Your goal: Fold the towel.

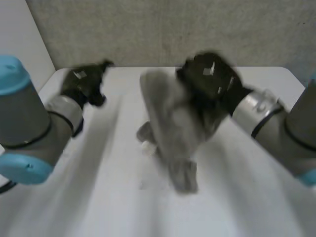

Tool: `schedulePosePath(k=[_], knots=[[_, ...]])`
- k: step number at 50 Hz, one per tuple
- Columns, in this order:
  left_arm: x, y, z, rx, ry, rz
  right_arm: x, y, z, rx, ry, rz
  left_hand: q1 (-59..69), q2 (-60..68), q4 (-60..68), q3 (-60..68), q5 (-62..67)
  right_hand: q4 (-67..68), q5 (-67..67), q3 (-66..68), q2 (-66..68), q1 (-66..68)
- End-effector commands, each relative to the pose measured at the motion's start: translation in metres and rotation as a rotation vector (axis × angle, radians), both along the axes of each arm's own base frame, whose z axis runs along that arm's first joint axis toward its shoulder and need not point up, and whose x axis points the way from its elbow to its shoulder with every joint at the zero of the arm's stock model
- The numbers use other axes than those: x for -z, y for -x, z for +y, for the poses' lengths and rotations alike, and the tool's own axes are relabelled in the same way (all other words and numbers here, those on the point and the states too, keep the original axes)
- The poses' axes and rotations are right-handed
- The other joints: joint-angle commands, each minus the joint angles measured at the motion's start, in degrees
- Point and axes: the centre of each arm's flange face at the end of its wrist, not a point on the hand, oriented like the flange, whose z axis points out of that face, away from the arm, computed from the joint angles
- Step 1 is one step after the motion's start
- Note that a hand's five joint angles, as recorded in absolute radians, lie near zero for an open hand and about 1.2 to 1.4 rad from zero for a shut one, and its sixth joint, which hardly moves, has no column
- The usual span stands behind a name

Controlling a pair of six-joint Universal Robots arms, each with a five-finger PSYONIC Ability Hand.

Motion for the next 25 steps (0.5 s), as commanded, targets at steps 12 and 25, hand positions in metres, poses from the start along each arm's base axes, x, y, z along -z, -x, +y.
schedulePosePath(k=[12,25], knots=[[0.059,0.013,0.042,0.098,-0.143,0.029,0.040,-0.001,-0.017,-0.056,-0.329,0.034,69.7,10.3,10.3,10.3,10.5,-4.5,-1.1,-3.0,-2.5,-1.4],[0.076,0.028,0.035,0.218,-0.183,0.031,0.010,0.007,0.010,-0.065,-0.345,0.037,3.5,-55.9,-55.9,-55.9,-55.7,-4.6,-1.3,-3.1,-2.7,-1.5]])
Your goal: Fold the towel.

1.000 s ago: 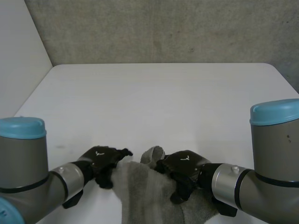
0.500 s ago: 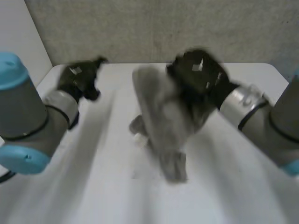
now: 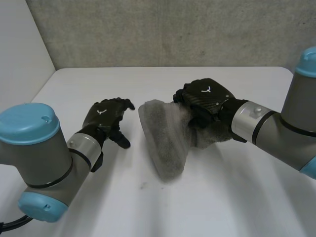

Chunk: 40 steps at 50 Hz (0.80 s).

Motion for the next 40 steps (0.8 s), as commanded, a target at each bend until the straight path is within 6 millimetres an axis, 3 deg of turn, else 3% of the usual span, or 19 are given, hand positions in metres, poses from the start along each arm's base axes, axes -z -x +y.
schedulePosePath(k=[1,15,23,24,25,26,27,28,29,36,38,39,40], knots=[[0.005,0.011,-0.006,0.088,-0.009,0.014,-0.024,0.004,0.016,-0.004,0.037,-0.021,-8.9,-9.2,-9.8,-9.9,-9.5,-0.1,-1.1,-0.1,-0.4,-0.9],[0.027,0.043,-0.033,0.264,-0.024,0.034,-0.029,0.011,0.050,-0.095,-0.065,0.001,-8.6,-8.8,-9.5,-9.6,-9.2,-0.7,-1.7,-0.7,-1.0,-1.6],[0.052,0.052,-0.042,0.292,-0.071,0.020,-0.036,0.015,0.062,-0.140,-0.063,-0.016,-5.6,-5.8,-6.5,-6.6,-6.2,-0.9,-1.9,-0.9,-1.2,-1.7],[0.059,0.053,-0.041,0.295,-0.093,0.012,-0.038,0.015,0.063,-0.141,-0.054,-0.020,-0.1,-0.3,-1.0,-1.1,-0.7,-1.1,-2.1,-1.1,-1.4,-1.9],[0.064,0.052,-0.039,0.295,-0.119,0.003,-0.038,0.015,0.063,-0.141,-0.054,-0.020,13.8,13.6,12.9,12.8,13.2,-1.1,-2.1,-1.1,-1.4,-1.9],[0.064,0.052,-0.039,0.295,-0.119,0.002,-0.040,0.016,0.063,-0.140,-0.044,-0.022,13.9,13.7,13.0,12.9,13.4,-0.9,-1.9,-0.9,-1.2,-1.7],[0.067,0.051,-0.037,0.293,-0.148,-0.008,-0.042,0.016,0.063,-0.140,-0.038,-0.024,31.9,31.7,31.0,30.9,31.3,-0.9,-1.9,-0.9,-1.2,-1.7],[0.067,0.051,-0.037,0.293,-0.148,-0.008,-0.042,0.016,0.063,-0.140,-0.038,-0.024,32.1,31.9,31.2,31.1,31.5,-0.9,-1.9,-0.9,-1.2,-1.7],[0.069,0.050,-0.035,0.294,-0.171,-0.017,-0.042,0.016,0.063,-0.141,-0.034,-0.024,54.1,53.9,53.2,53.1,53.5,-0.9,-1.9,-0.9,-1.2,-1.7],[0.055,0.043,-0.031,0.267,-0.243,-0.045,-0.046,0.017,0.058,-0.123,-0.003,-0.023,57.3,57.1,56.4,56.3,56.7,-1.1,-2.1,-1.1,-1.4,-1.9],[0.028,0.030,-0.037,0.198,-0.218,-0.035,-0.047,0.019,0.050,-0.100,-0.002,-0.031,57.3,57.1,56.4,56.3,56.7,-5.1,-6.1,-5.1,-5.4,-5.9],[0.028,0.030,-0.037,0.198,-0.218,-0.035,-0.047,0.019,0.050,-0.100,-0.002,-0.031,57.3,57.1,56.4,56.3,56.7,-5.1,-6.1,-5.1,-5.4,-5.9],[0.014,0.015,-0.049,0.102,-0.176,-0.027,-0.047,0.021,0.046,-0.091,0.000,-0.032,57.3,57.1,56.4,56.3,56.7,-11.9,-12.9,-11.9,-12.2,-12.8]])
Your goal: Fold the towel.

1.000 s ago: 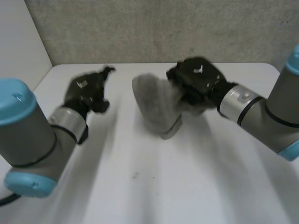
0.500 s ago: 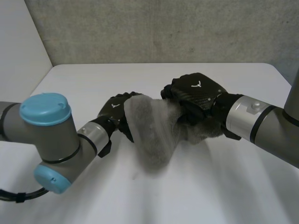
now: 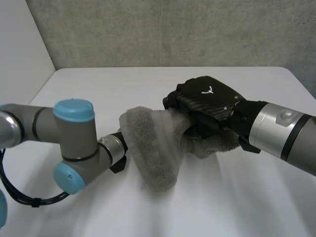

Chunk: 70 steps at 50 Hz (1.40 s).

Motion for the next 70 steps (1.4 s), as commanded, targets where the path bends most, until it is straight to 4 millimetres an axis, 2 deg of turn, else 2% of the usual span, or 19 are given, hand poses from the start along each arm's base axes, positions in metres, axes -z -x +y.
schedulePosePath(k=[1,2,4,9,12,18,19,23,25,26,27,28,29,39,41,46,52,64,70], knots=[[-0.060,-0.046,-0.027,-0.290,0.099,-0.004,-0.001,0.004,-0.012,0.039,0.011,-0.008,12.8,11.1,11.3,11.3,12.2,-10.2,-11.2,-10.4,-10.5,-10.6],[-0.060,-0.046,-0.027,-0.291,0.100,-0.004,-0.002,0.004,-0.014,0.040,0.017,-0.011,12.8,11.1,11.3,11.3,12.2,-16.0,-17.0,-16.2,-16.3,-16.4],[-0.086,-0.069,-0.035,-0.467,0.189,0.022,-0.001,0.003,-0.015,0.040,0.020,-0.013,12.8,11.1,11.3,11.3,12.2,-18.2,-19.3,-18.5,-18.6,-18.6],[-0.099,-0.077,-0.023,-0.468,0.199,0.065,-0.002,0.007,-0.021,0.076,0.009,-0.023,12.8,11.1,11.3,11.3,12.2,-17.0,-18.1,-17.3,-17.4,-17.5],[-0.099,-0.077,-0.010,-0.421,0.180,0.067,-0.004,0.012,-0.028,0.130,-0.042,-0.053,12.8,11.1,11.3,11.3,12.2,-16.5,-17.6,-16.8,-16.9,-17.0],[-0.087,-0.080,0.012,-0.373,0.126,0.041,-0.002,0.017,-0.033,0.184,-0.181,-0.105,12.8,11.1,11.3,11.3,12.2,-0.4,-1.4,-0.7,-0.8,-0.8],[-0.082,-0.081,0.018,-0.363,0.110,0.034,0.003,0.018,-0.033,0.187,-0.221,-0.092,12.8,11.1,11.3,11.3,12.2,10.4,9.4,10.2,10.1,10.0],[-0.075,-0.082,0.027,-0.354,0.082,0.016,0.018,0.016,-0.033,0.191,-0.310,-0.049,12.8,11.1,11.3,11.3,12.2,16.6,15.6,16.3,16.2,16.2],[-0.068,-0.084,0.032,-0.352,0.060,0.002,0.031,0.015,-0.033,0.194,-0.386,-0.006,12.8,11.1,11.3,11.3,12.2,3.6,2.5,3.3,3.2,3.2],[-0.068,-0.084,0.032,-0.352,0.060,0.002,0.031,0.015,-0.033,0.194,-0.386,-0.006,12.8,11.1,11.3,11.3,12.2,3.5,2.4,3.2,3.1,3.1],[-0.065,-0.085,0.034,-0.353,0.052,-0.004,0.038,0.014,-0.031,0.192,-0.409,0.020,12.8,11.1,11.3,11.3,12.2,-14.0,-15.0,-14.3,-14.4,-14.4],[-0.064,-0.085,0.035,-0.353,0.048,-0.007,0.038,0.014,-0.031,0.192,-0.409,0.020,12.8,11.1,11.3,11.3,12.2,-14.2,-15.2,-14.4,-14.6,-14.6],[-0.064,-0.085,0.035,-0.353,0.048,-0.007,0.043,0.015,-0.030,0.192,-0.420,0.043,12.8,11.1,11.3,11.3,12.2,-23.5,-24.5,-23.8,-23.9,-23.9],[-0.065,-0.091,0.041,-0.334,0.089,-0.071,0.056,0.021,-0.020,0.322,-0.441,0.047,12.8,11.1,11.3,11.3,12.2,-33.5,-34.6,-33.8,-33.9,-33.9],[-0.065,-0.091,0.041,-0.331,0.094,-0.078,0.064,0.012,-0.002,0.307,-0.436,0.052,12.8,11.1,11.3,11.3,12.2,-39.0,-40.1,-39.3,-39.4,-39.5],[-0.065,-0.092,0.042,-0.329,0.096,-0.080,0.082,0.000,0.019,0.271,-0.441,0.090,12.8,11.1,11.3,11.3,12.2,-41.4,-42.5,-41.7,-41.8,-41.8],[-0.063,-0.092,0.043,-0.332,0.092,-0.083,0.099,-0.021,0.034,0.219,-0.398,0.115,12.8,11.1,11.3,11.3,12.2,-43.6,-44.6,-43.9,-44.0,-44.0],[-0.070,-0.101,0.035,-0.368,0.111,-0.074,0.086,-0.062,0.048,0.101,-0.176,0.045,12.8,11.1,11.3,11.3,12.2,-44.1,-45.2,-44.4,-44.5,-44.5],[-0.071,-0.107,0.030,-0.391,0.113,-0.074,0.096,-0.092,0.065,-0.010,-0.072,0.089,12.8,11.1,11.3,11.3,12.2,-43.0,-44.0,-43.2,-43.3,-43.4]])
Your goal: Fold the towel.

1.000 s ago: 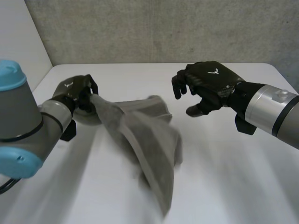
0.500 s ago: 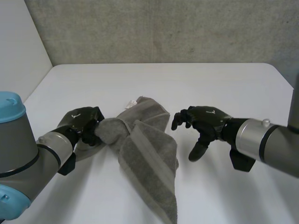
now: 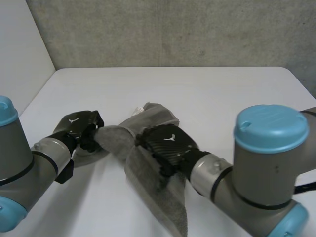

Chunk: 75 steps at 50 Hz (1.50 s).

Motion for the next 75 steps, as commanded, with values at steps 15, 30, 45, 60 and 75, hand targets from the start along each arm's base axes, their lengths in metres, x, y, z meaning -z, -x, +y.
schedulePosePath(k=[15,30,45,60,75], knots=[[-0.001,-0.010,-0.010,-0.042,0.005,0.000,0.045,-0.042,-0.011,0.030,0.350,0.287,12.0,10.3,10.2,10.3,11.4,56.8,58.9,55.1,54.5,56.4],[-0.001,-0.018,-0.009,-0.031,0.001,-0.095,-0.059,0.058,-0.056,0.262,0.303,0.082,12.0,10.3,10.2,10.3,11.4,60.0,62.0,58.2,57.6,59.6],[-0.039,0.008,-0.059,0.051,0.183,-0.215,-0.069,0.078,-0.148,0.219,0.450,0.213,12.0,10.3,10.2,10.3,11.4,60.0,62.0,58.2,57.6,59.6],[-0.148,0.024,-0.098,-0.052,0.496,0.226,-0.138,0.066,-0.200,0.288,0.740,-0.280,12.0,10.3,10.2,10.3,11.4,60.0,62.0,58.2,57.6,59.6],[0.032,0.003,-0.019,0.038,-0.019,-0.106,0.016,0.110,-0.193,0.305,0.047,0.130,12.0,10.3,10.2,10.3,11.4,60.0,62.0,58.2,57.6,59.6]])
